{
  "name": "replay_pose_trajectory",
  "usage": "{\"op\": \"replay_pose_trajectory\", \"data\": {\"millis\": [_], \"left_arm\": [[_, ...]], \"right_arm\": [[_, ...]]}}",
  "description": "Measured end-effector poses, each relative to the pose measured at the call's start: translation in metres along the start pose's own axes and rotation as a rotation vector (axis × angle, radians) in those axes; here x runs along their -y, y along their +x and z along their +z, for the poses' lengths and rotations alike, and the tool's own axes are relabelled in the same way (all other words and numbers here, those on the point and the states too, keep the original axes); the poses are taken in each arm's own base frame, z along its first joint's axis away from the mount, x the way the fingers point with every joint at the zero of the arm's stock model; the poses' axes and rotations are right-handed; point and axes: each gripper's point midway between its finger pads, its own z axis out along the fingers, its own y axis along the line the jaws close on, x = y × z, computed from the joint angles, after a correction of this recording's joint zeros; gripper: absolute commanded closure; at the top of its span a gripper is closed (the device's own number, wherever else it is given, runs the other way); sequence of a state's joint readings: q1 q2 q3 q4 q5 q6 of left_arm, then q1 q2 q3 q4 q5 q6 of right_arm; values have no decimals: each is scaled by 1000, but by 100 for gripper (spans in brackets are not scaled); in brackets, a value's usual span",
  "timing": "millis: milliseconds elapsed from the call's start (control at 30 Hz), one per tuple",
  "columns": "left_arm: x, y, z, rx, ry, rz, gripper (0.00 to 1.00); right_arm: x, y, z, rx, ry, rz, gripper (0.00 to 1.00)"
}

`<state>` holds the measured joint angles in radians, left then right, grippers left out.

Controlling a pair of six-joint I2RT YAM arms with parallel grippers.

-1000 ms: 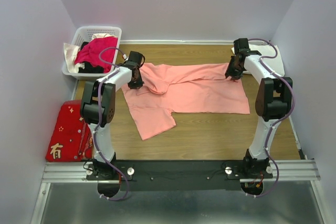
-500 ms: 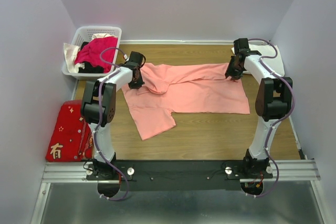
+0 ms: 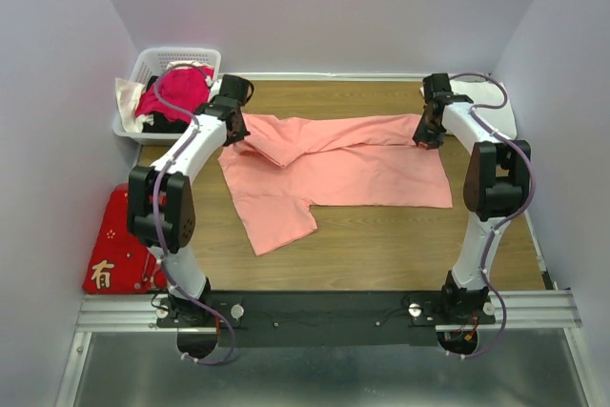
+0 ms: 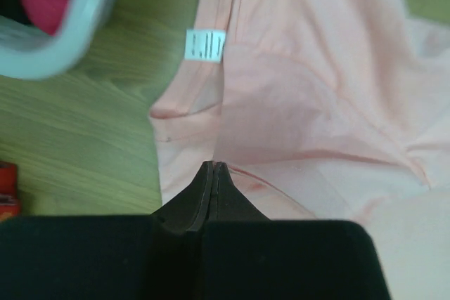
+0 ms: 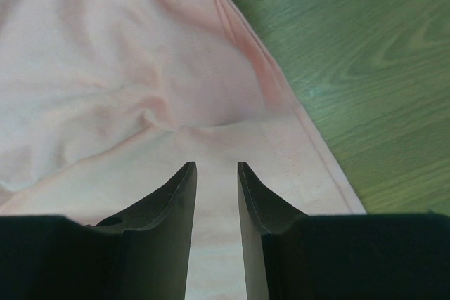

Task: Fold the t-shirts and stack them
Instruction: Fold the tshirt

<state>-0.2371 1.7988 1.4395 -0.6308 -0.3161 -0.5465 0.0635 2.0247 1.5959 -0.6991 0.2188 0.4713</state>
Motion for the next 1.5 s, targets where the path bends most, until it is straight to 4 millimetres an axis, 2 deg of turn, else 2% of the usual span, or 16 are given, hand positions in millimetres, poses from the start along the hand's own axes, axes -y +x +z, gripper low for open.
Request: {"op": "replay_pose_trajectory", "data": {"millis": [100,200,300,567,767,967,1167,1267,1500], "left_arm": [[-3,-36,-28,101,16,-44,100],[-9,-57,-48,166,23,-75,100],[-13,-60,-50,173,14,-82,100],[-22,-52,-46,143,-9,-71,100],[-27,-51,-43,138,-19,-67,100],[-29,-46,-40,126,-24,-57,100],[-28,-46,-40,123,-20,-54,100],[-28,-45,-39,120,-21,-52,100],[-28,-44,-38,117,-21,-45,100]], "right_arm": [[4,2,2,-1,21,1,60],[6,1,2,6,31,5,55],[6,-1,2,10,36,7,52],[1,-17,0,44,24,22,52],[0,-10,23,12,41,14,53],[2,1,38,-26,60,6,63],[2,-4,38,-16,59,19,83],[2,-10,37,-1,62,24,99],[6,-16,35,24,88,21,99]]}}
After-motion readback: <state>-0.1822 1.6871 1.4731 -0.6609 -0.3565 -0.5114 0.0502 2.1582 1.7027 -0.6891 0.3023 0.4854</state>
